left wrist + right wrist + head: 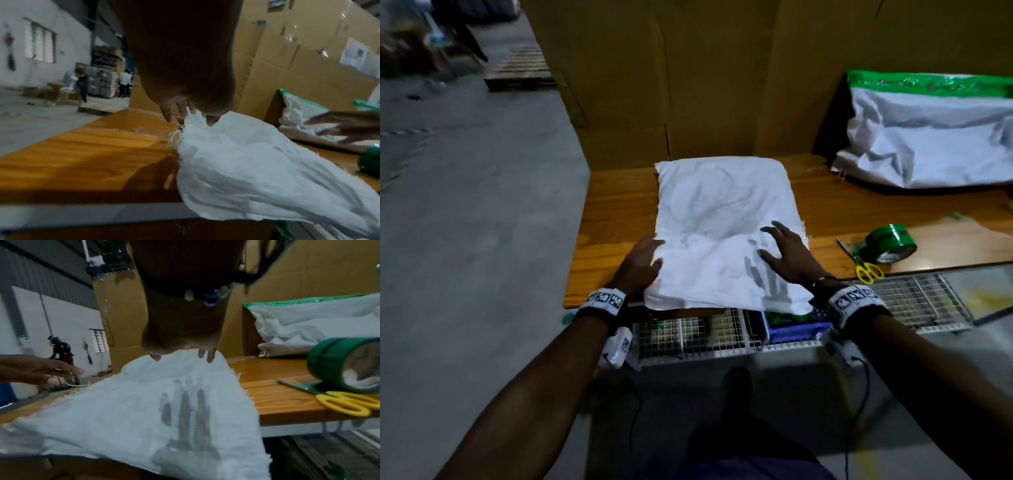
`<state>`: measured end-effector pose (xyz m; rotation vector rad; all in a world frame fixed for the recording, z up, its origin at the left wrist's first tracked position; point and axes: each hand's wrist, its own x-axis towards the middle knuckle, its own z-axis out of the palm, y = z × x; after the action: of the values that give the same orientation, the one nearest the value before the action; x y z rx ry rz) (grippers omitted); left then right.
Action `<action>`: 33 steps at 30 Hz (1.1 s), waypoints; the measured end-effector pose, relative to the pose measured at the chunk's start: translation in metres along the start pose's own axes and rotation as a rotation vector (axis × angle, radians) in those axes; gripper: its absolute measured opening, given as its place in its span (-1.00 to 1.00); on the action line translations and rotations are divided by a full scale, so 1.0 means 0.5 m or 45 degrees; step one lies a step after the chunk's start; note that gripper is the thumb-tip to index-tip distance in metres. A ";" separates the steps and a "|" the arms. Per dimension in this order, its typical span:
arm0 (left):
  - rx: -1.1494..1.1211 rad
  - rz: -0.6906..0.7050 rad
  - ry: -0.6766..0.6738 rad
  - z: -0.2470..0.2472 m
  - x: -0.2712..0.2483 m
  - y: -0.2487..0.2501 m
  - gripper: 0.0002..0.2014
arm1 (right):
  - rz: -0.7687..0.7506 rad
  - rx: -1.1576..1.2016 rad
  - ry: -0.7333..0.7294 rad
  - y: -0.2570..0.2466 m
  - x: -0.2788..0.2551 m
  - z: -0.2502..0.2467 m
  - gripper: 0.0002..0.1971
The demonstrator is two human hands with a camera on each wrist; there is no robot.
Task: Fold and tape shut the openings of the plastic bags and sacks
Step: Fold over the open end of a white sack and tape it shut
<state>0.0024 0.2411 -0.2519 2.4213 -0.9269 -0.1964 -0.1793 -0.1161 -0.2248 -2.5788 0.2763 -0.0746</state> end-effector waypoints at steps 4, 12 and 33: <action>0.176 -0.199 -0.296 0.072 0.082 0.001 -0.42 | 0.209 -0.134 -0.287 -0.009 0.071 0.069 -0.24; 0.341 -0.247 -0.297 0.145 0.205 -0.049 -0.30 | 0.306 -0.314 -0.441 0.070 0.209 0.114 -0.23; -0.166 -0.036 0.127 0.074 0.045 -0.016 -0.81 | -0.466 -0.046 -0.260 -0.033 0.281 0.181 -0.43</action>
<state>0.0122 0.2152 -0.2863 2.3030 -0.8105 -0.1409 -0.0289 -0.0857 -0.2936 -2.6165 -0.2732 0.0614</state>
